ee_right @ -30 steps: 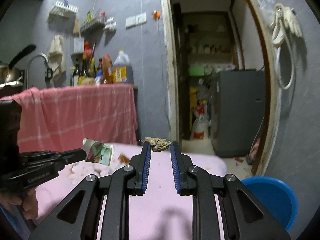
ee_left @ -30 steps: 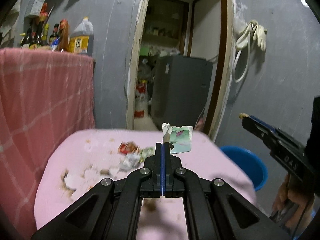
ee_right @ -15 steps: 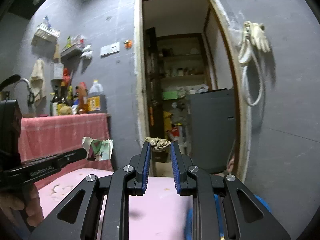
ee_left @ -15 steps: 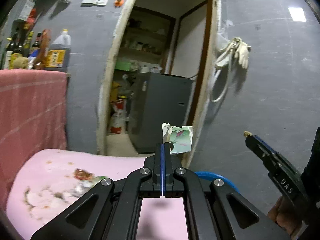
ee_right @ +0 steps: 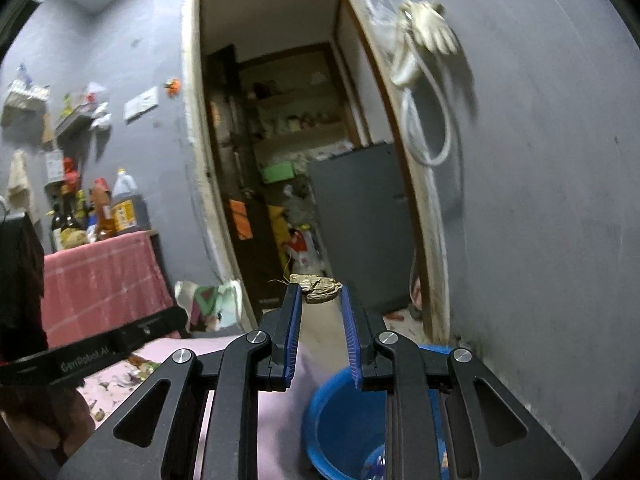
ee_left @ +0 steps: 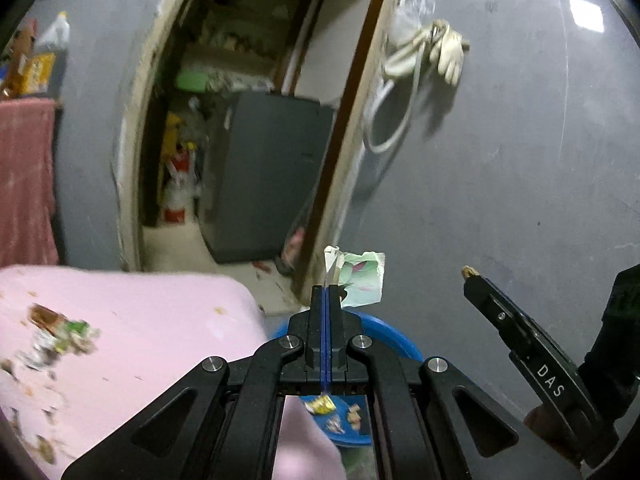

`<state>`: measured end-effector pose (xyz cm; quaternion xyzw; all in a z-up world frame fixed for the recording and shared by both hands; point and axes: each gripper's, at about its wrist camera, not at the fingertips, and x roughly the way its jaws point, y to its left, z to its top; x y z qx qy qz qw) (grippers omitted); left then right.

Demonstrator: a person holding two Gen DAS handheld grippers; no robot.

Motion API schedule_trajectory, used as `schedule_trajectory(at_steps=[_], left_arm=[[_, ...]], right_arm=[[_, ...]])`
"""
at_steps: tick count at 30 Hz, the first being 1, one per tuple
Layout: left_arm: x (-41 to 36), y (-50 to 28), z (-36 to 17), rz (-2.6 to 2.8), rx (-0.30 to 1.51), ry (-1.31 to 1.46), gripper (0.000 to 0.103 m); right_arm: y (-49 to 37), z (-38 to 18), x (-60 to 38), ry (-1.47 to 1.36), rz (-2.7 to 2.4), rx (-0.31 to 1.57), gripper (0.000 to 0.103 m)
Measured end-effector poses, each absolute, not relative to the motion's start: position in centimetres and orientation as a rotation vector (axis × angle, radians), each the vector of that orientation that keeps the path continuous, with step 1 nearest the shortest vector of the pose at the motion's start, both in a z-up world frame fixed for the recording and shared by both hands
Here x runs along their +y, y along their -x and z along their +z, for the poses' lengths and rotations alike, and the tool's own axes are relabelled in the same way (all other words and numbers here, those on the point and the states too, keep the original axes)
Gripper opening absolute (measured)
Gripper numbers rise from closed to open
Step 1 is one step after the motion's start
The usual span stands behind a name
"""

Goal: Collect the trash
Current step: 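Carry both items over the blue basin and open both tools to drop them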

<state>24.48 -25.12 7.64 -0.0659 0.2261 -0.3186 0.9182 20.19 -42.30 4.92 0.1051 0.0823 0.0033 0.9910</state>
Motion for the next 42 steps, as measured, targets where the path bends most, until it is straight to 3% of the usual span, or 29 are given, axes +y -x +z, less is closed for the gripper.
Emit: schedule_trajectory(at_steps=[16,20,24,26,28,33,35,38,42], left_arm=[[-30.1,-29.1,1.7,-0.656,0.729,0.117,0.000],[-29.9,-29.0,1.2,-0.647,0.744,0.102,0.000],[-29.3,-28.5,1.3,-0.634,0.738,0.107,0.001],[-28.7,-28.1,1.6,-0.625,0.725,0.103,0.007],[-27.8,-27.6,2.0,-0.613,0.704,0.106,0.021],[-25.4,-26.6,3.6,-0.582,0.638,0.121,0.035],[-24.4,-26.2,4.3,-0.565,0.608,0.125,0.044],[-22.5,-25.4,5.4,-0.532,0.550,0.140,0.062],[-19.7,-24.2,6.7,-0.476,0.477,0.146,0.084]], right_arm=[[-23.3,-0.3,-47.1,-0.354,-0.051,0.383,0.020],[-23.5,-0.6,-47.3,-0.363,-0.051,0.406,0.030],[-23.5,-0.5,-47.1,-0.354,-0.053,0.400,0.032],[-23.5,-0.4,-46.9,-0.349,-0.055,0.396,0.037],[-23.4,-0.2,-46.8,-0.343,-0.054,0.387,0.044],[-23.0,0.9,-45.8,-0.311,-0.043,0.340,0.056],[-22.6,1.6,-45.3,-0.295,-0.034,0.310,0.066],[-22.2,2.5,-44.4,-0.280,-0.019,0.266,0.082],[-21.7,3.7,-43.0,-0.256,0.006,0.207,0.093]])
